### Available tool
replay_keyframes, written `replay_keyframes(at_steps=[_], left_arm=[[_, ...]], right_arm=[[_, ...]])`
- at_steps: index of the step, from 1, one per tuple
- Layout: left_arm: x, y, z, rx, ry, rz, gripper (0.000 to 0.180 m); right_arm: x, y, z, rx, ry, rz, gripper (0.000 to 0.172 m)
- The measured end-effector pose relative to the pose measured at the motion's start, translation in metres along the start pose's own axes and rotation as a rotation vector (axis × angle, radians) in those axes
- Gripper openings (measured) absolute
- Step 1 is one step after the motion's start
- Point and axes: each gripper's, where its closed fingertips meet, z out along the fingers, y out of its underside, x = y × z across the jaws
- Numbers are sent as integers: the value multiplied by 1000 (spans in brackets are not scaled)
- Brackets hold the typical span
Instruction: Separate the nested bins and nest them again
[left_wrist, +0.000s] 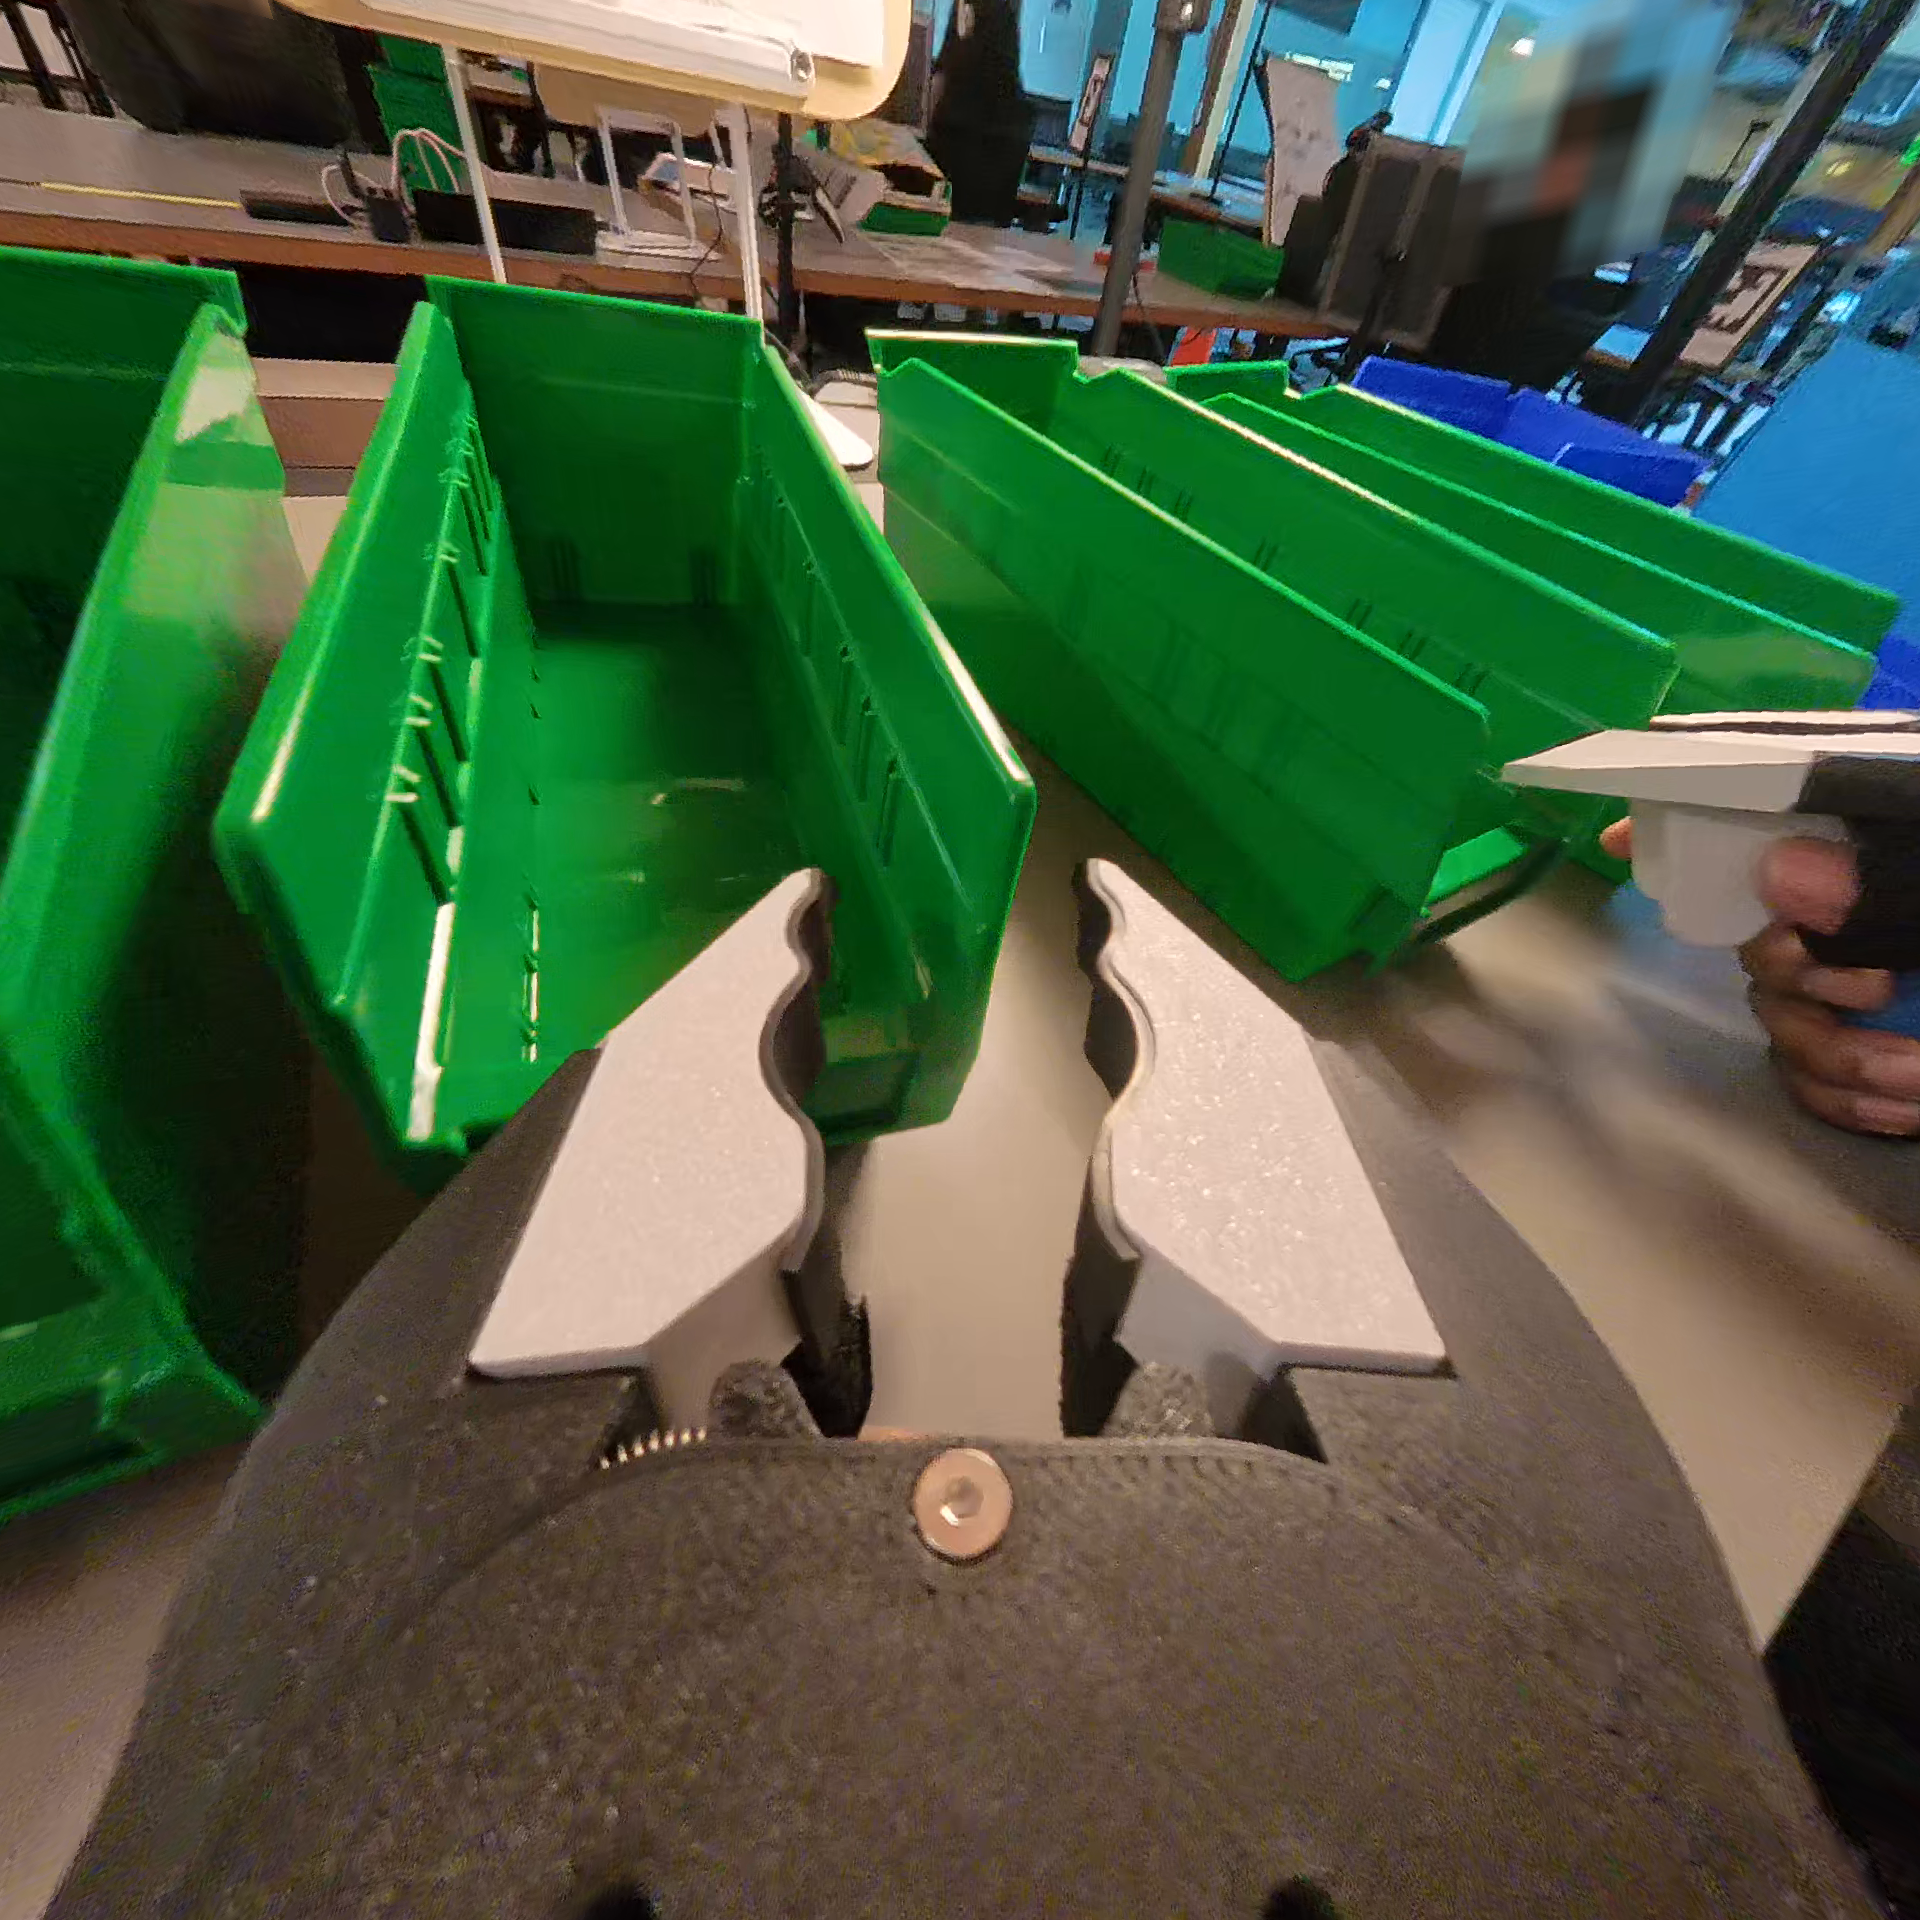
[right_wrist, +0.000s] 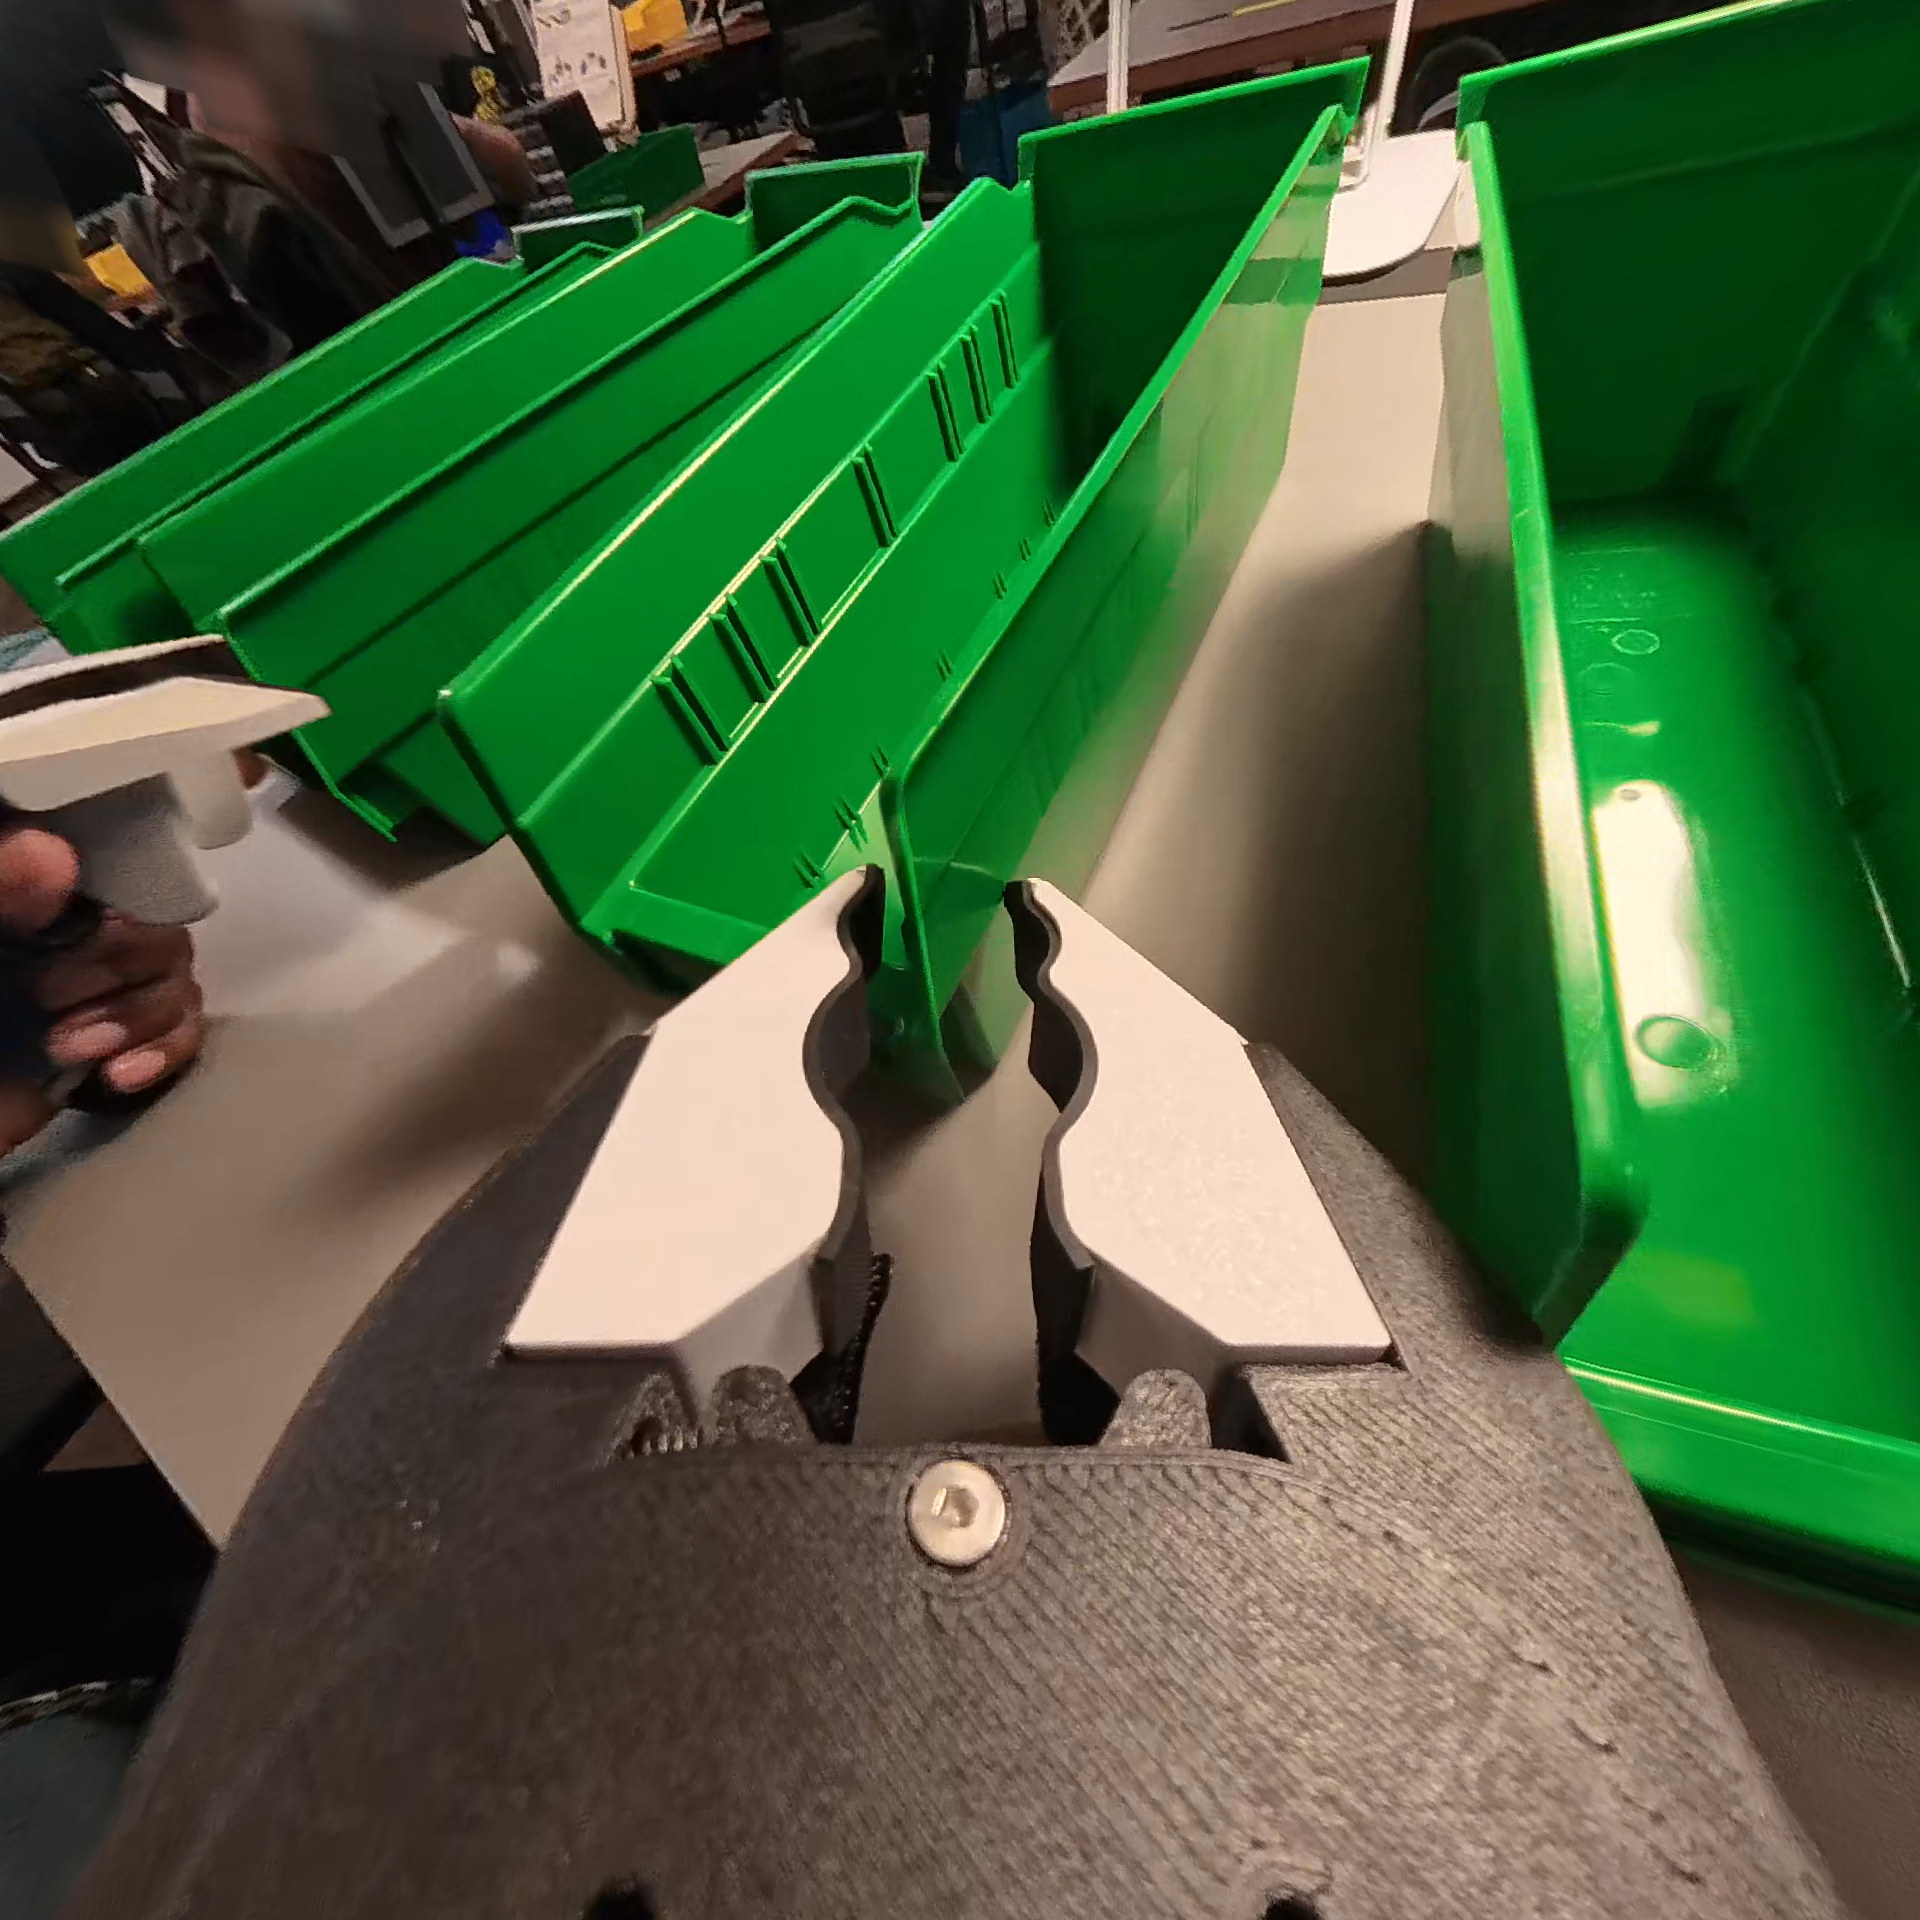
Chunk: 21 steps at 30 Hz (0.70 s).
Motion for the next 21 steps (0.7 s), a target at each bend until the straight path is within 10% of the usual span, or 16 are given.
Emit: replay_keyframes(at_steps=[21], left_arm=[[38, 5, 3, -22, 208, -86, 42]], right_arm=[[-23, 3, -18, 15, -98, -70, 51]])
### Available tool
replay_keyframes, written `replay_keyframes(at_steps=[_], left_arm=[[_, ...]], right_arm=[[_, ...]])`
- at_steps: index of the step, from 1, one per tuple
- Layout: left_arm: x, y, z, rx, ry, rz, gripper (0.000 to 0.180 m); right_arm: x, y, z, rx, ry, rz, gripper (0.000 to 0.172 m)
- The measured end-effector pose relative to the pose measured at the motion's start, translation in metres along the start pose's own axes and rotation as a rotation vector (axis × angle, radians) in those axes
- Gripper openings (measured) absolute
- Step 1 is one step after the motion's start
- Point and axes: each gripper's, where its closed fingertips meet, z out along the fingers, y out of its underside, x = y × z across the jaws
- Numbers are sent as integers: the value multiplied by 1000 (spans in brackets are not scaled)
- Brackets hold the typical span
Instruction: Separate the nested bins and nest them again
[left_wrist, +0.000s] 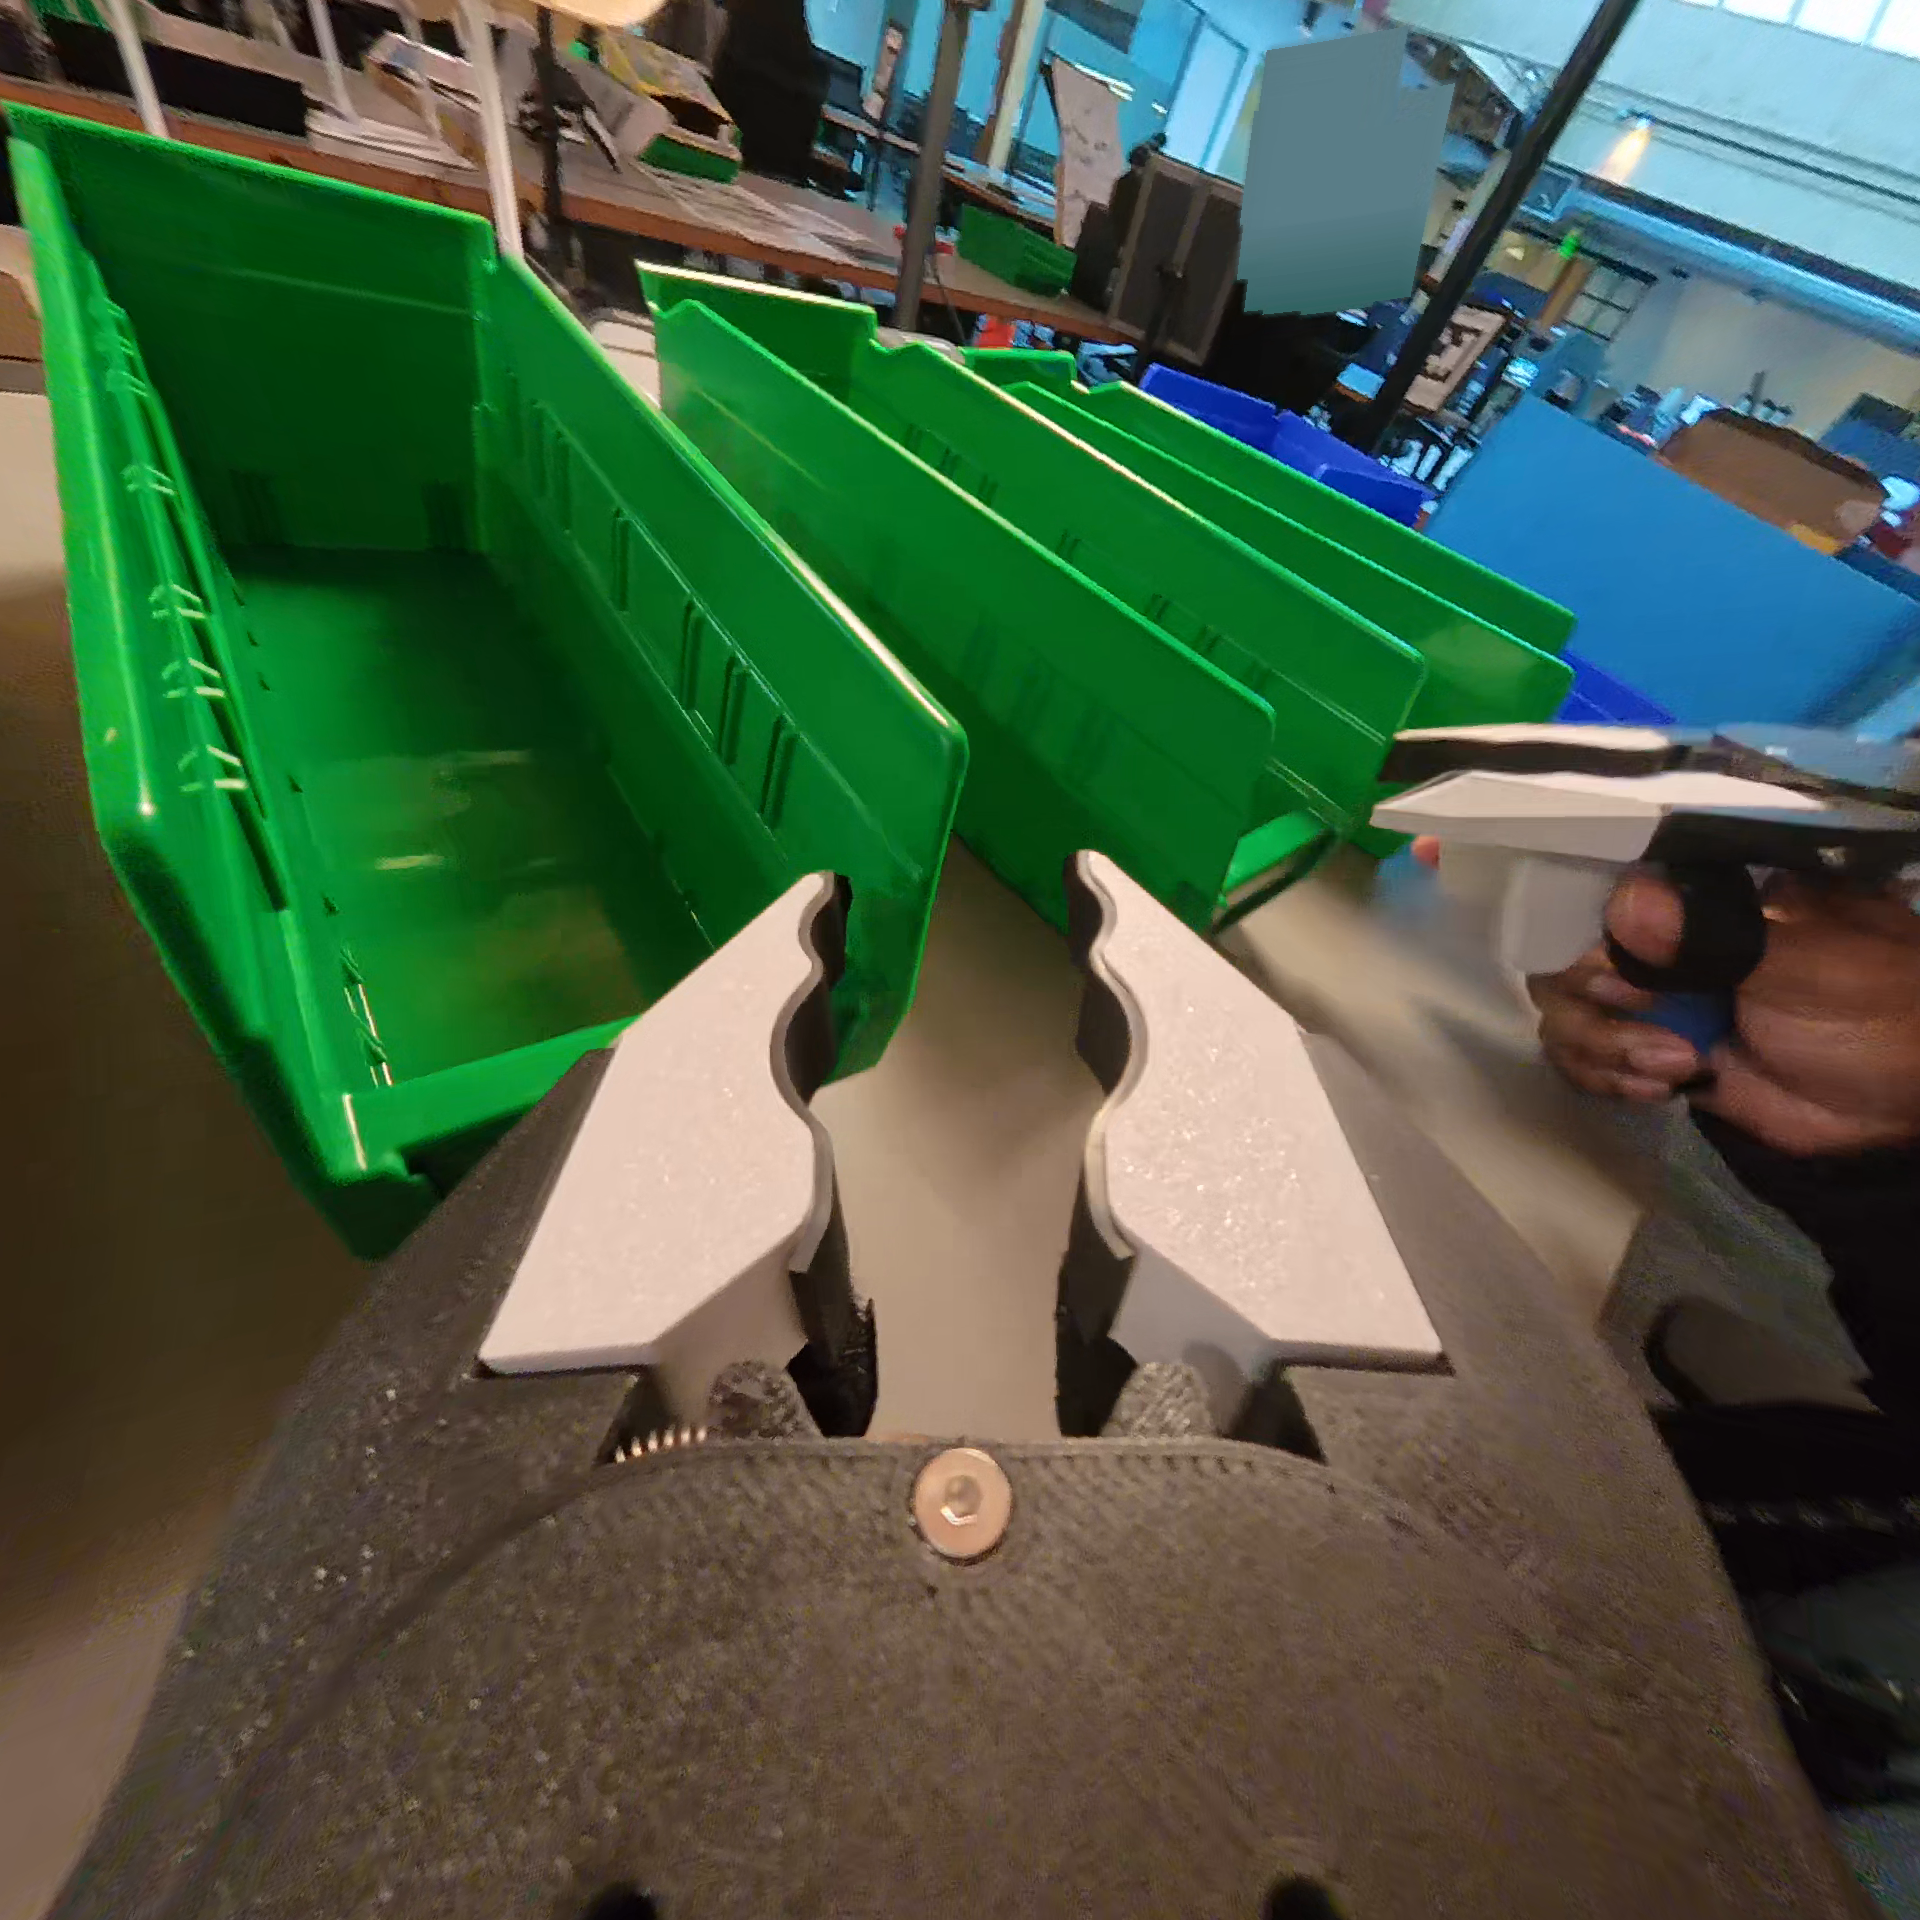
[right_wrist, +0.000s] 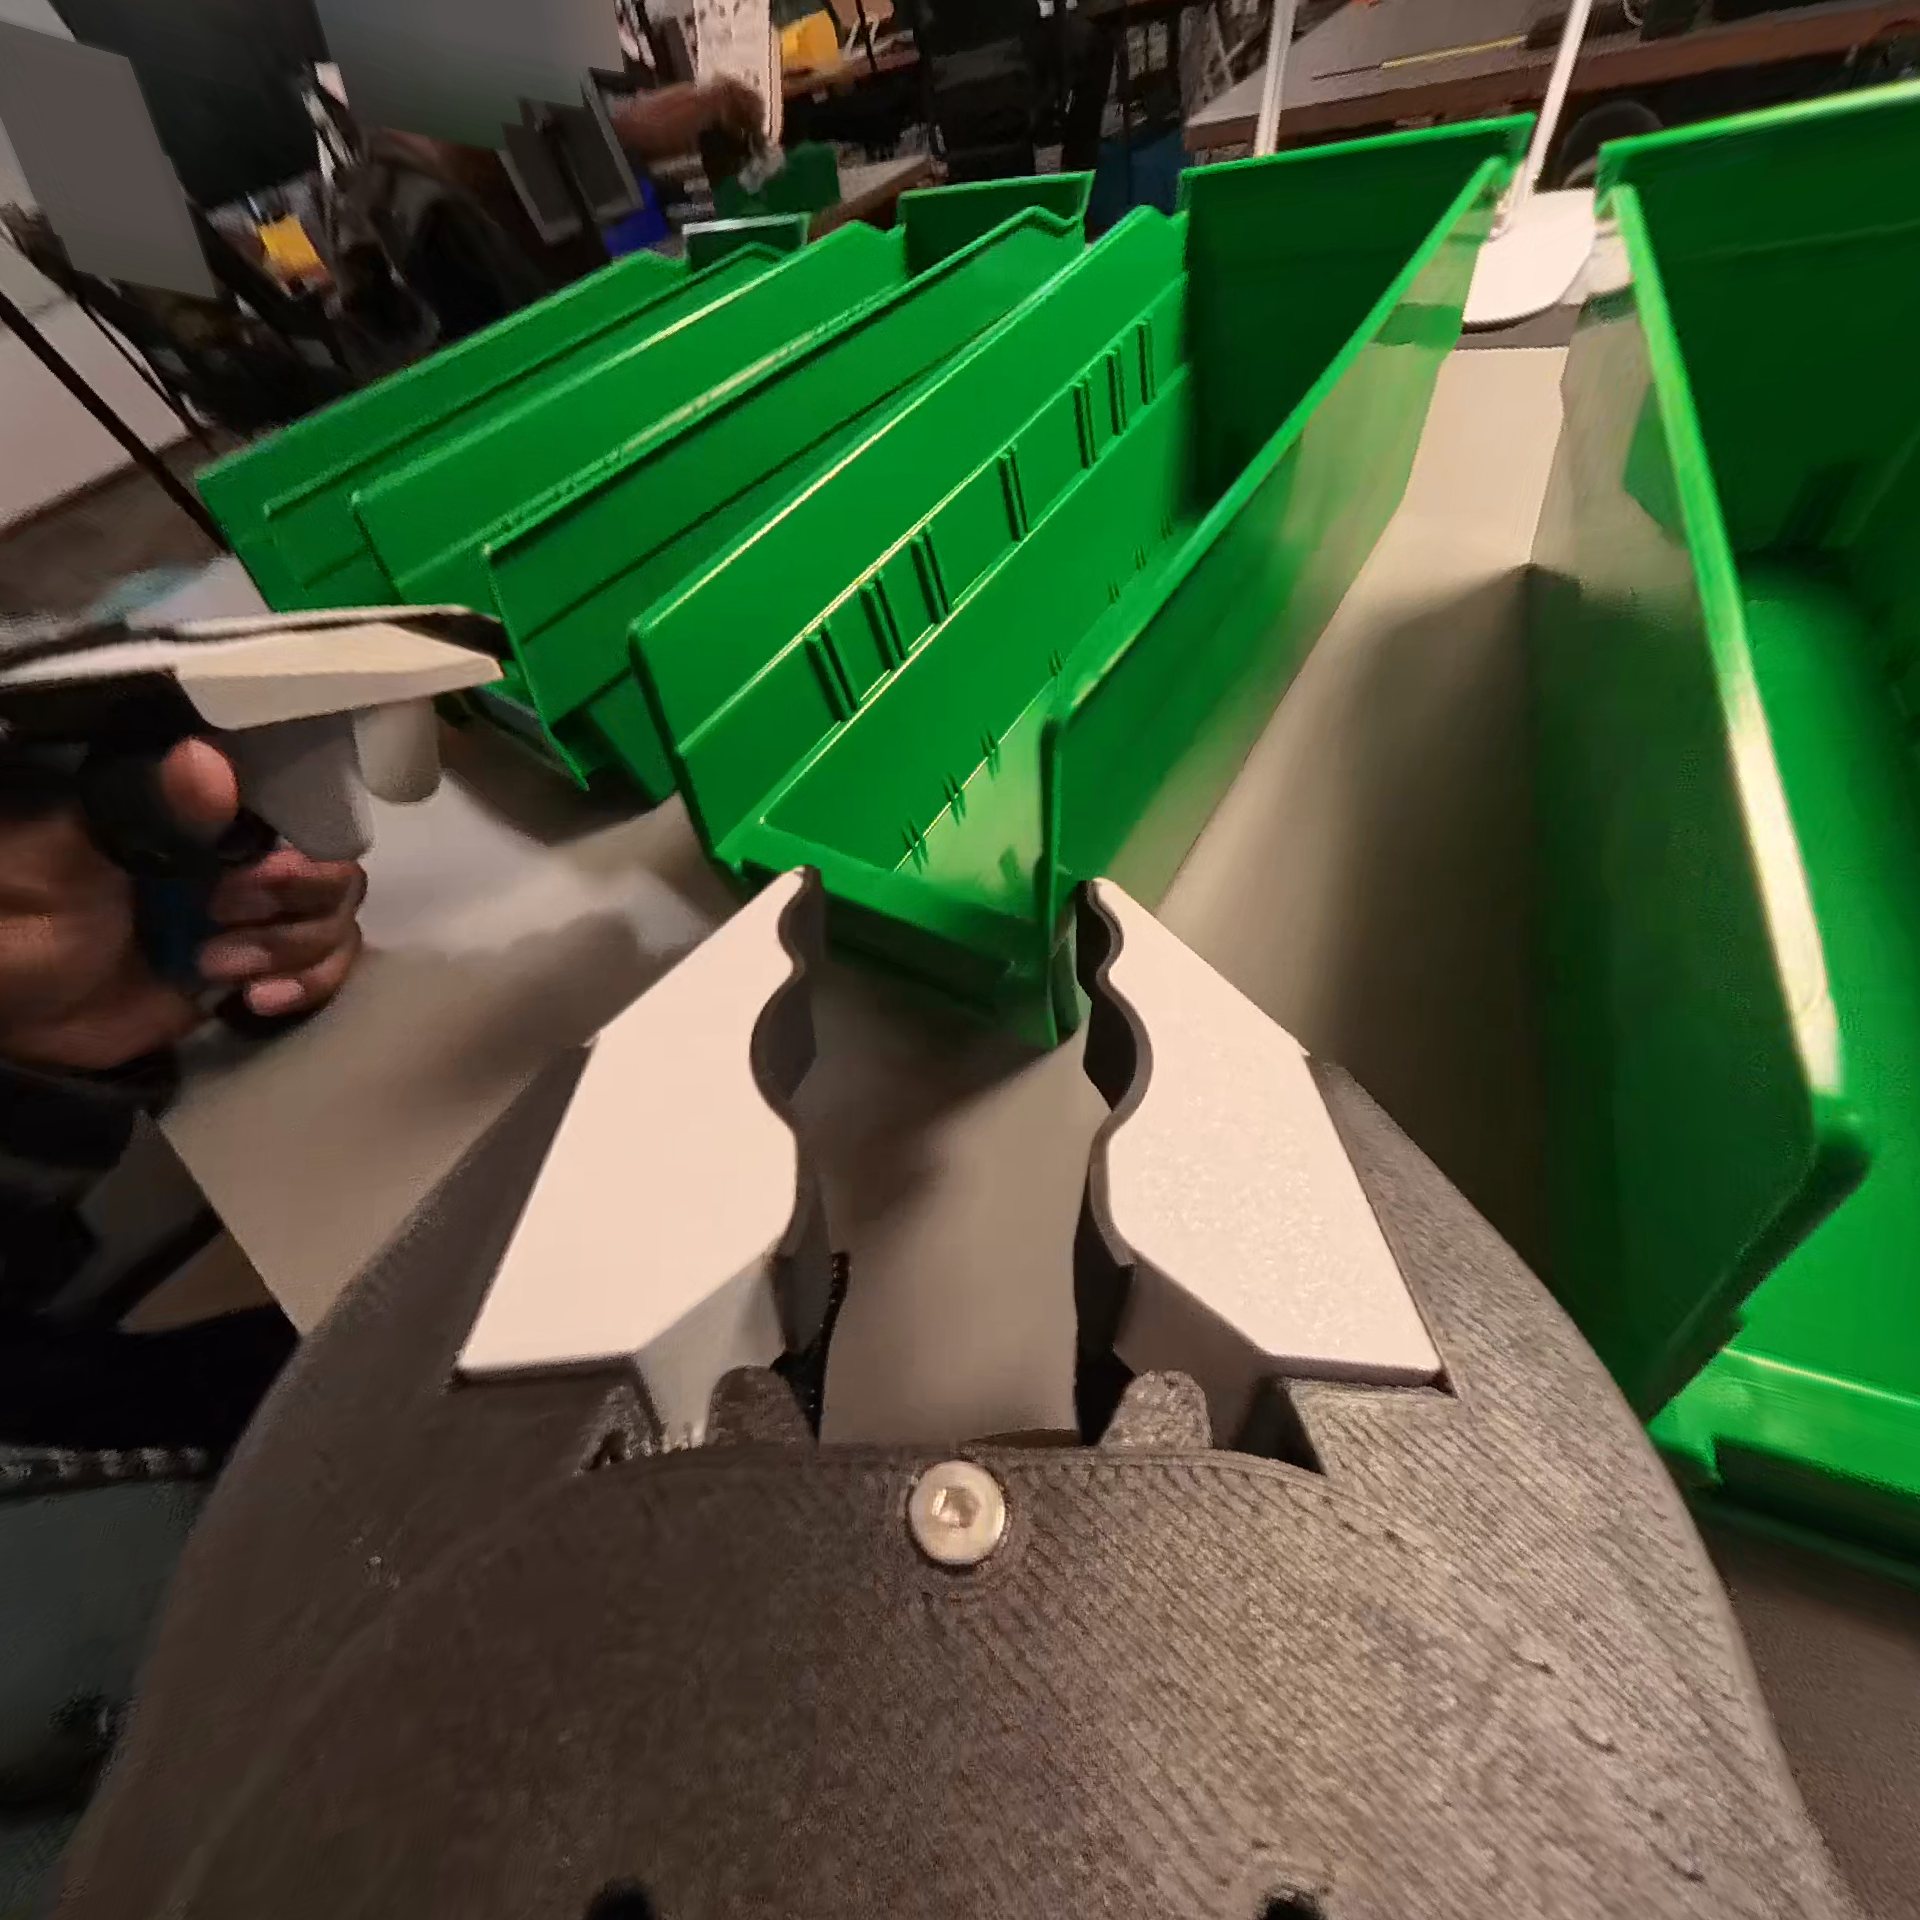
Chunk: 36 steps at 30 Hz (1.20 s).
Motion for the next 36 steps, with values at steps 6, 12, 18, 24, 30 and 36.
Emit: replay_keyframes(at_steps=[6, 12, 18, 24, 30, 36], left_arm=[[2, -5, -31, 21, 57, 86, 46], [3, -20, -54, 50, 131, 88, 48], [21, 6, -37, -11, 201, 59, 47], [15, 15, -24, -65, 121, 23, 45], [19, 19, -22, -95, 166, -3, 45], [20, 19, -22, -100, 189, -22, 45]], right_arm=[[-12, -43, -45, 33, -4, -137, 58], [55, -105, -80, -54, 211, -283, 80], [129, -95, -47, -330, 238, -144, 113], [162, -68, -23, -572, 284, -149, 120], [167, -70, -6, -671, 266, -130, 129], [159, -64, 11, -753, 248, -139, 132]])
